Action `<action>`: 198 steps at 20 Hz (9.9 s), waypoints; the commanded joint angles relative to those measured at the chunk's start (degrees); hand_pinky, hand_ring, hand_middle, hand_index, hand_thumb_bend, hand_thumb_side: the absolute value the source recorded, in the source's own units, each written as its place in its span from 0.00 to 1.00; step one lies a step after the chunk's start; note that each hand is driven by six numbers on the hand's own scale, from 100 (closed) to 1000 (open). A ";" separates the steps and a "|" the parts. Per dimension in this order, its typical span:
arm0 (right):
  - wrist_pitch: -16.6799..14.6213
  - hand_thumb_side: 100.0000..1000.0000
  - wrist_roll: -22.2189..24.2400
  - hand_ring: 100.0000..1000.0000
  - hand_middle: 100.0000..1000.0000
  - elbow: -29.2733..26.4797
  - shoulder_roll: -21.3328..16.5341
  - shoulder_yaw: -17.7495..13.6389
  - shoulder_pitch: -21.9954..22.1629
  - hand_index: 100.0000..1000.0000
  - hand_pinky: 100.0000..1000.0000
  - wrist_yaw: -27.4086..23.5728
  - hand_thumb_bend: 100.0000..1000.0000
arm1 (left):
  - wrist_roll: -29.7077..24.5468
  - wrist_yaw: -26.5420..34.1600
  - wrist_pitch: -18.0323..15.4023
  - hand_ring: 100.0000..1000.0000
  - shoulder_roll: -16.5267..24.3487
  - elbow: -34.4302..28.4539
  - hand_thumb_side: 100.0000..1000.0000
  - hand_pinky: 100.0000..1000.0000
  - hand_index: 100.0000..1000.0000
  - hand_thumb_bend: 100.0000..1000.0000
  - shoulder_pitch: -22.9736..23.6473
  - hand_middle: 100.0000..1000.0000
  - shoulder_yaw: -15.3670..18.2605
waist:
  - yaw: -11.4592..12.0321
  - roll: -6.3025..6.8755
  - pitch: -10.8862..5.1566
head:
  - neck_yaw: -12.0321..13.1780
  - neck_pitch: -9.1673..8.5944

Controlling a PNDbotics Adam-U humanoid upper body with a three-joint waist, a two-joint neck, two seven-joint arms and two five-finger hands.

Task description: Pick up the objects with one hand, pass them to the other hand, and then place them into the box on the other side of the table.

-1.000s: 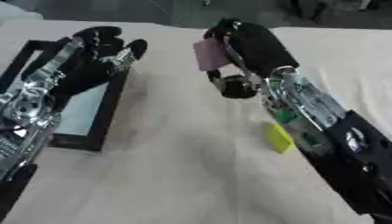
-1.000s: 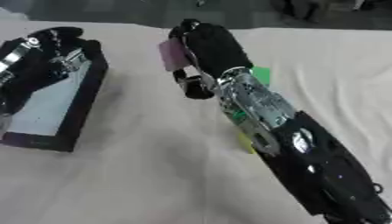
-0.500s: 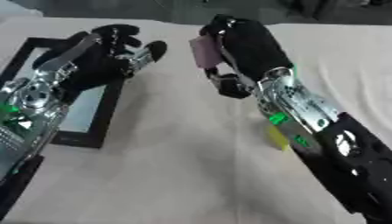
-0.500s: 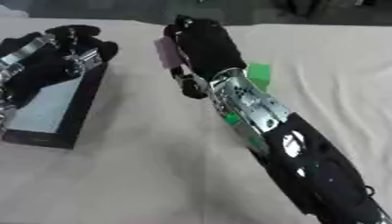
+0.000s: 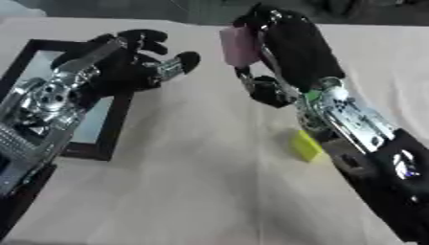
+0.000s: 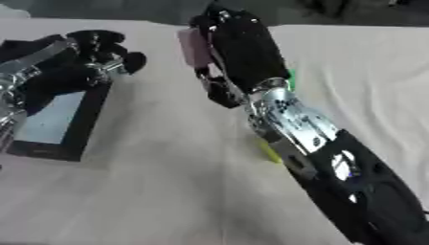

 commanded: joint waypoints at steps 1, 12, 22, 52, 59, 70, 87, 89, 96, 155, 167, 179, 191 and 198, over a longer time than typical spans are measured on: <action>0.95 0.00 -1.58 0.60 0.52 -2.68 -1.60 -0.49 -0.49 0.48 0.67 -3.29 0.00 | -0.30 -0.89 0.93 0.84 0.61 0.14 0.46 0.89 0.93 0.47 -1.48 0.82 -0.22 | 0.04 1.01 -2.73 | 0.13 0.01; 0.71 0.00 -4.63 0.59 0.51 -2.15 -1.80 0.18 0.00 0.47 0.67 -9.19 0.00 | -2.58 -1.26 1.84 0.85 1.15 1.53 0.48 0.90 0.93 0.48 -4.47 0.82 -2.04 | 0.27 1.24 -2.83 | 0.00 0.21; -1.28 0.00 -3.69 0.59 0.52 -0.66 -0.91 1.38 -0.05 0.48 0.67 -8.67 0.00 | -5.84 -3.26 3.35 0.86 0.98 1.10 0.46 0.91 0.93 0.50 -8.01 0.83 -4.10 | 0.66 1.59 -3.14 | -0.47 0.77; -3.14 0.00 -3.68 0.58 0.51 -1.71 0.64 2.17 -0.64 0.47 0.66 -8.67 0.00 | -5.01 -2.32 3.57 0.86 -2.75 7.37 0.58 0.91 0.93 0.50 -10.69 0.83 -6.01 | 0.44 1.82 -3.04 | -0.14 0.82; -3.30 0.00 -3.58 0.58 0.51 -1.98 0.69 2.33 -0.66 0.47 0.66 -9.08 0.00 | -4.89 -2.24 3.57 0.86 -3.62 8.81 0.58 0.91 0.93 0.49 -11.53 0.83 -6.95 | 0.26 1.85 -3.05 | 0.14 0.83; -3.97 0.00 -3.58 0.58 0.51 -2.38 0.81 2.56 -0.65 0.47 0.66 -9.33 0.00 | -4.08 -2.44 3.57 0.83 -4.69 11.22 0.50 0.87 0.90 0.43 -12.88 0.80 -7.84 | 0.15 2.00 -3.13 | 0.32 0.91; -3.60 0.00 -0.63 0.60 0.52 -2.16 0.68 2.83 -0.47 0.49 0.67 -8.98 0.00 | 12.12 11.98 3.57 0.70 -6.31 13.30 0.40 0.69 0.74 0.00 -13.40 0.60 -8.38 | 0.18 1.93 -3.14 | 0.64 0.62; -3.23 0.00 -0.21 0.62 0.55 -2.06 0.61 2.71 -0.41 0.52 0.69 -8.99 0.00 | 13.22 13.74 3.57 0.65 -6.30 13.25 0.37 0.66 0.67 0.00 -13.29 0.54 -8.43 | 0.15 1.93 -3.13 | 0.66 0.66; -1.38 0.00 0.32 0.69 0.63 -2.25 0.26 2.35 -0.36 0.62 0.75 -9.94 0.18 | 16.86 18.83 3.57 0.58 -5.94 12.76 0.29 0.62 0.53 0.00 -13.03 0.46 -8.65 | 0.07 1.89 -3.17 | 0.71 0.62; 1.53 0.35 18.94 0.74 0.75 -6.86 -10.04 0.07 -0.65 0.88 0.75 2.28 0.57 | 15.33 21.06 3.57 0.58 1.54 10.36 0.06 0.62 0.54 0.00 -7.33 0.44 -6.44 | -0.70 1.61 -3.90 | 1.60 0.20; 4.93 0.31 15.51 0.72 0.72 -8.37 -15.47 -3.87 0.89 0.84 0.76 -1.35 0.55 | 20.76 20.35 2.15 0.58 11.06 6.62 0.03 0.63 0.55 0.00 1.45 0.44 1.62 | -0.63 1.75 -3.78 | 1.47 0.00; 10.26 0.22 9.19 0.72 0.72 -11.74 -17.36 -12.66 2.88 0.80 0.77 -0.35 0.48 | 25.30 22.46 -1.28 0.60 15.71 12.35 0.02 0.63 0.56 0.00 8.98 0.45 7.77 | -0.41 0.95 -3.16 | 2.82 -0.23; 11.59 0.21 6.06 0.72 0.72 -11.87 -17.61 -14.30 3.36 0.80 0.77 -1.55 0.45 | 25.75 23.86 -2.29 0.62 16.13 21.48 0.00 0.65 0.59 0.00 7.79 0.48 8.92 | -0.59 0.83 -2.92 | 5.08 -0.18; 11.71 0.20 5.45 0.72 0.72 -12.22 -17.58 -14.87 3.39 0.80 0.77 -1.56 0.45 | 22.97 20.53 -2.20 0.71 15.75 26.13 0.13 0.72 0.75 0.19 7.01 0.61 9.07 | -0.66 0.71 -2.82 | 6.99 -0.16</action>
